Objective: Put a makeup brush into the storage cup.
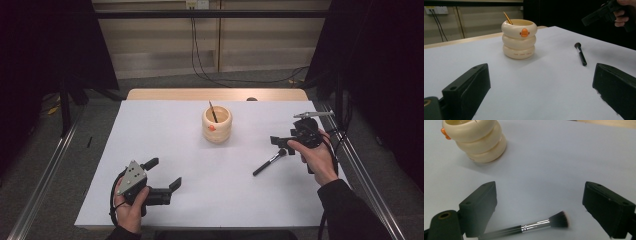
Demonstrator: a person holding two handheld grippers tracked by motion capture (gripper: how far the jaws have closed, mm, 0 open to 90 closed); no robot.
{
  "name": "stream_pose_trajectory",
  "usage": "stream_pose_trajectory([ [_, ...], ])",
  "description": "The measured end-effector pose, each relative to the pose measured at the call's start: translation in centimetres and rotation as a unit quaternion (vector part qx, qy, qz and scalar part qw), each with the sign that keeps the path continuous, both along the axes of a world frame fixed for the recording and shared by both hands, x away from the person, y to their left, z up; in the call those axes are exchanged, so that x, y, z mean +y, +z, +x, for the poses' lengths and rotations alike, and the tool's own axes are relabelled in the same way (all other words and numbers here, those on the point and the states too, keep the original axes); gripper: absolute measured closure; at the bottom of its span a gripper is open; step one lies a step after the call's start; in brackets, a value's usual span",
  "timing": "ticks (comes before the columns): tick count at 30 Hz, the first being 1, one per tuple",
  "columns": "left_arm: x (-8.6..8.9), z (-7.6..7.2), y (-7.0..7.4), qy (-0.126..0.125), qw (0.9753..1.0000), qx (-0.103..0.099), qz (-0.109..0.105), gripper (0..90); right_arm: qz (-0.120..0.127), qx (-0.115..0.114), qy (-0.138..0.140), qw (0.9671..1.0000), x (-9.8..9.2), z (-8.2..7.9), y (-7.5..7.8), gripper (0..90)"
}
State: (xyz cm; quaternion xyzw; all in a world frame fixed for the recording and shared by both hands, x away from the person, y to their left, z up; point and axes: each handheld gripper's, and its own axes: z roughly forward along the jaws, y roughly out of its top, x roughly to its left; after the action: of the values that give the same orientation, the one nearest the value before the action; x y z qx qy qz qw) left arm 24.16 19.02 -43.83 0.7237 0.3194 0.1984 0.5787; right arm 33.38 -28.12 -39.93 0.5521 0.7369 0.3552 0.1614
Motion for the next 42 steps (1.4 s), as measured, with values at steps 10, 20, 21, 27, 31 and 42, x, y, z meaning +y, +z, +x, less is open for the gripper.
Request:
stream_pose_trajectory([
  [10, 0.1, 0.0, 0.0, -0.001, 1.0000, -0.001, 0.002, 1.2, -0.011, 0.077, -0.018, 0.9968, -0.1, 1.0, -0.7, 15.4],
  [20, 0.1, 0.0, 0.0, 0.001, 1.0000, 0.000, 0.001, 1.2, -0.024, 0.152, -0.037, 0.9873, 0.1, 2.0, -1.2, 14.8],
  [21, 0.1, 0.0, 0.0, 0.004, 1.0000, 0.000, 0.002, 1.3, -0.023, 0.157, -0.037, 0.9866, 0.1, 2.1, -1.3, 15.6],
  [27, 0.1, 0.0, 0.0, 0.004, 1.0000, 0.000, 0.002, 1.3, -0.019, 0.200, -0.044, 0.9787, 0.2, 2.7, -1.9, 18.9],
  [31, 0.1, 0.0, 0.0, 0.003, 1.0000, 0.000, 0.002, 1.2, -0.015, 0.226, -0.046, 0.9729, 0.4, 3.0, -2.1, 19.6],
  [42, 0.1, 0.0, 0.0, 0.003, 1.0000, 0.000, 0.003, 1.2, -0.015, 0.275, -0.063, 0.9593, 0.7, 3.5, -3.1, 28.2],
])
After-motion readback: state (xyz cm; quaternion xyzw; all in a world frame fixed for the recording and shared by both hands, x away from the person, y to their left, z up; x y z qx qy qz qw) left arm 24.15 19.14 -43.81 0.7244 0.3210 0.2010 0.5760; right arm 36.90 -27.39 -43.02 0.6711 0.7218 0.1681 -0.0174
